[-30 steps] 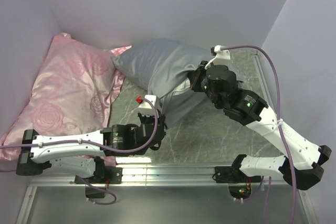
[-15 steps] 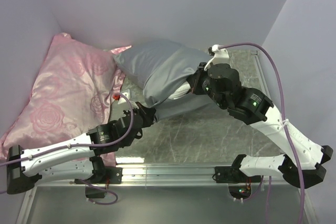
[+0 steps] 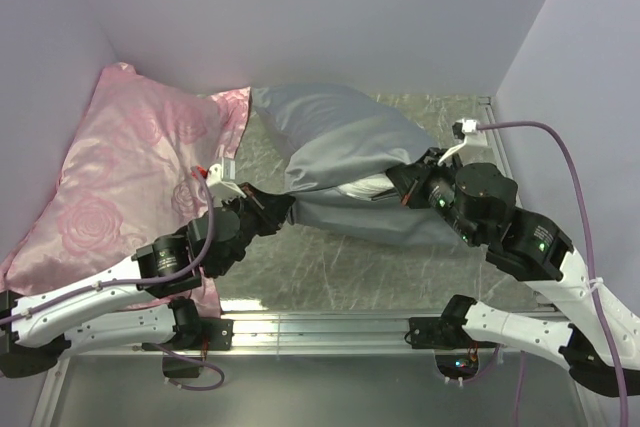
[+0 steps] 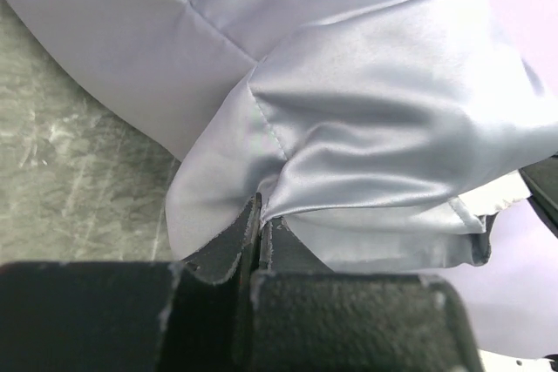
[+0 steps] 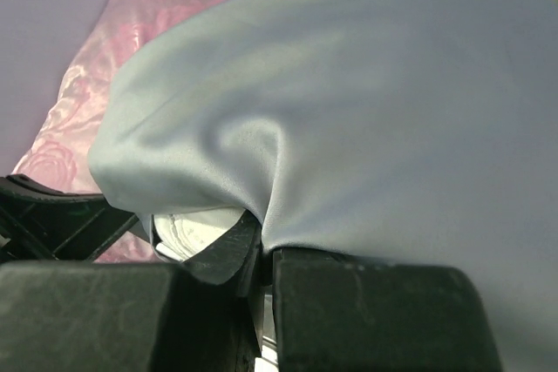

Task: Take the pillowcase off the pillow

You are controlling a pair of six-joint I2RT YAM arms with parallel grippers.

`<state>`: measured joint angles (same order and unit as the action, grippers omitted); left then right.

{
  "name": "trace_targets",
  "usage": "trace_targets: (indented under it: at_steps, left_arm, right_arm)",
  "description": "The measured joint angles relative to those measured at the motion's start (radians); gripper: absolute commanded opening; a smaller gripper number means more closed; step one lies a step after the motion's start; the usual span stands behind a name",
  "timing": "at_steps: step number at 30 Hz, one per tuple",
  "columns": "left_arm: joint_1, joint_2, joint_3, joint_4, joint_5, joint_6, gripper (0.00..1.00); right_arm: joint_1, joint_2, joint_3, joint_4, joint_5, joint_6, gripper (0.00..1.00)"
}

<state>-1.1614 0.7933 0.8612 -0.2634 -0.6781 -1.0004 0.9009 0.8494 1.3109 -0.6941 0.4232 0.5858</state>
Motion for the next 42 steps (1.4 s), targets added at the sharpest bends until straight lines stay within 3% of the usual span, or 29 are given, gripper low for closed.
trace_targets:
  at_steps: [8,11,14,15,16,19,21,25,28,30,31,33,35,36,37,42]
  left_arm:
    - [0.000,0.015,0.029,-0.021,0.023,0.104,0.01]
    - [0.000,0.029,0.055,-0.041,0.022,0.140,0.06]
    - [0.000,0.030,0.073,-0.047,0.016,0.174,0.20]
    - [0.003,0.029,0.082,-0.058,-0.003,0.188,0.31]
    - [0.007,0.028,0.089,-0.064,-0.016,0.200,0.35]
    - [0.016,0.030,0.116,-0.073,-0.041,0.228,0.46]
    - [0.016,0.034,0.129,-0.073,-0.045,0.246,0.46]
    - [0.019,0.050,0.136,-0.057,-0.018,0.291,0.66]
    - [0.020,0.076,0.138,-0.039,0.019,0.322,0.71]
    - [0.020,0.101,0.142,-0.035,0.031,0.333,0.68]
    - [0.020,0.111,0.142,-0.032,0.037,0.338,0.61]
    - [0.021,0.117,0.128,0.001,0.062,0.360,0.38]
    - [0.021,0.103,0.105,0.055,0.090,0.386,0.22]
    - [0.021,0.096,0.097,0.074,0.099,0.402,0.09]
    - [0.021,0.090,0.094,0.093,0.101,0.414,0.04]
    - [0.027,0.106,0.110,0.148,0.046,0.440,0.00]
  right_arm:
    - [0.000,-0.067,-0.096,0.040,0.001,0.037,0.00]
    - [0.000,-0.081,-0.116,0.052,0.002,0.045,0.00]
    - [-0.001,-0.092,-0.126,0.056,0.006,0.049,0.00]
    - [-0.003,-0.095,-0.128,0.056,0.017,0.048,0.00]
    - [-0.009,-0.102,-0.133,0.056,0.030,0.048,0.00]
    - [-0.019,-0.122,-0.148,0.053,0.053,0.049,0.00]
    - [-0.020,-0.127,-0.160,0.055,0.056,0.049,0.00]
    - [-0.020,-0.127,-0.171,0.058,0.056,0.050,0.00]
    - [-0.020,-0.123,-0.171,0.058,0.057,0.049,0.00]
    - [-0.021,-0.117,-0.171,0.059,0.055,0.049,0.00]
    - [-0.021,-0.113,-0.171,0.059,0.053,0.049,0.00]
    - [-0.022,-0.104,-0.171,0.060,0.046,0.049,0.00]
    - [-0.022,-0.098,-0.171,0.063,0.040,0.049,0.00]
    - [-0.022,-0.094,-0.171,0.066,0.036,0.049,0.00]
    - [-0.022,-0.092,-0.171,0.067,0.034,0.049,0.00]
    - [-0.022,-0.079,-0.169,0.070,0.014,0.048,0.00]
